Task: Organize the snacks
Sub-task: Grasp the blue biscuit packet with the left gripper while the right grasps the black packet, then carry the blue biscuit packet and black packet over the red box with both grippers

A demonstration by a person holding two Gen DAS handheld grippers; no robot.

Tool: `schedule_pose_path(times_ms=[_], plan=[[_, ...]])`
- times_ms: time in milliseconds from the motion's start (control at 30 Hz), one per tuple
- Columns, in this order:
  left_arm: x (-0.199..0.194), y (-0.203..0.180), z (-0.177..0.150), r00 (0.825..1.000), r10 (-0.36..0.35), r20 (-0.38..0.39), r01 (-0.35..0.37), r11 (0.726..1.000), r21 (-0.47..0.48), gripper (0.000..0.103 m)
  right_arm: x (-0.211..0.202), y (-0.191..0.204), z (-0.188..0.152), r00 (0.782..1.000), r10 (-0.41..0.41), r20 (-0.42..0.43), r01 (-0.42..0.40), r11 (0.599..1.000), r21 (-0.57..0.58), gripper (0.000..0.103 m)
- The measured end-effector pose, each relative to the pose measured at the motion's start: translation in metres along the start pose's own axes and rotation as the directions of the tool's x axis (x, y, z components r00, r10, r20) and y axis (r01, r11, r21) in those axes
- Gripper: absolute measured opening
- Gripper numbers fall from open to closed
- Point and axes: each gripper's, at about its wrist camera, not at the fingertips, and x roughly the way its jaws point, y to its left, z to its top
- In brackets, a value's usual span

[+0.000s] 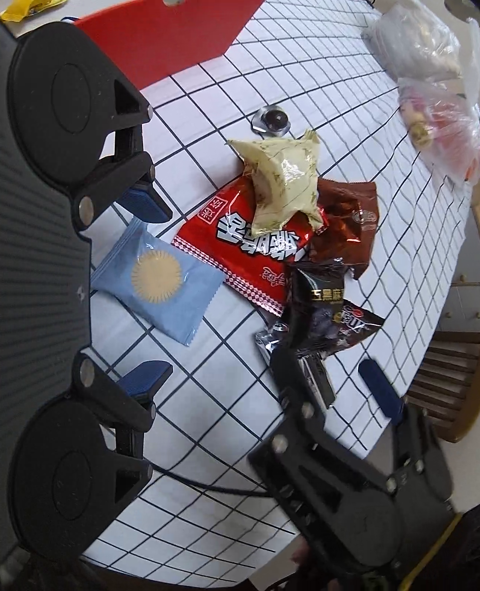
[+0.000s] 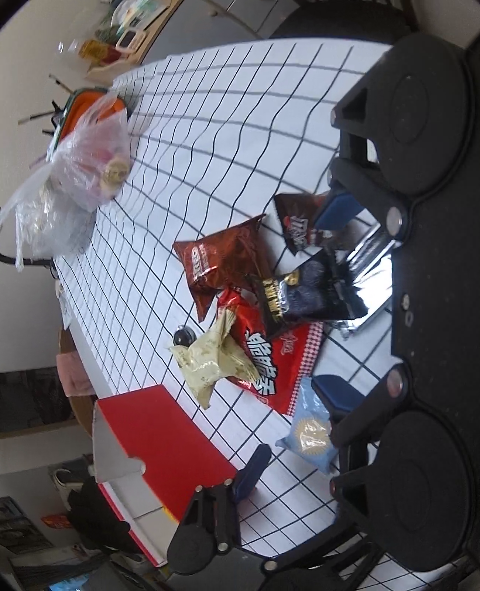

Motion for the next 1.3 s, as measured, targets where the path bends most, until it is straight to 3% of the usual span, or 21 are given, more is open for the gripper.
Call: schedule_pose_path(times_ms=[400, 500, 567, 767, 1067, 1300], plan=[[0.024, 0.003, 0.005, 0.999, 0.016, -0.044, -0.012, 0.997, 0.081, 0.076, 0.031, 0.003, 0.011, 0.999, -0.016, -0.050, 0.011, 0.996, -0.083, 0.069], [0.026, 0.004, 0.004, 0.999, 0.008, -0.046, -0.004, 0.998, 0.069, 0.076, 0.034, 0.000, 0.012, 0.998, -0.020, -0.055, 0.016, 0.997, -0.075, 0.060], [0.027, 0.004, 0.004, 0.999, 0.007, -0.048, -0.004, 0.998, 0.067, 0.067, 0.036, -0.001, 0.012, 0.998, -0.023, -0.056, 0.019, 0.997, -0.070, 0.056], [0.029, 0.002, 0.002, 0.999, 0.006, -0.048, -0.004, 0.998, 0.058, 0.061, 0.039, -0.001, 0.010, 0.998, -0.036, -0.057, 0.032, 0.997, -0.063, 0.046], [0.025, 0.002, 0.000, 0.999, 0.020, -0.035, -0.021, 0.999, -0.026, 0.049, 0.033, 0.000, 0.008, 0.998, -0.051, -0.040, 0.050, 0.999, -0.017, 0.039], [0.019, 0.009, -0.007, 0.999, 0.027, -0.027, -0.030, 0.993, -0.111, 0.046, 0.019, 0.001, 0.004, 0.999, -0.050, -0.022, 0.051, 0.997, 0.058, 0.038]])
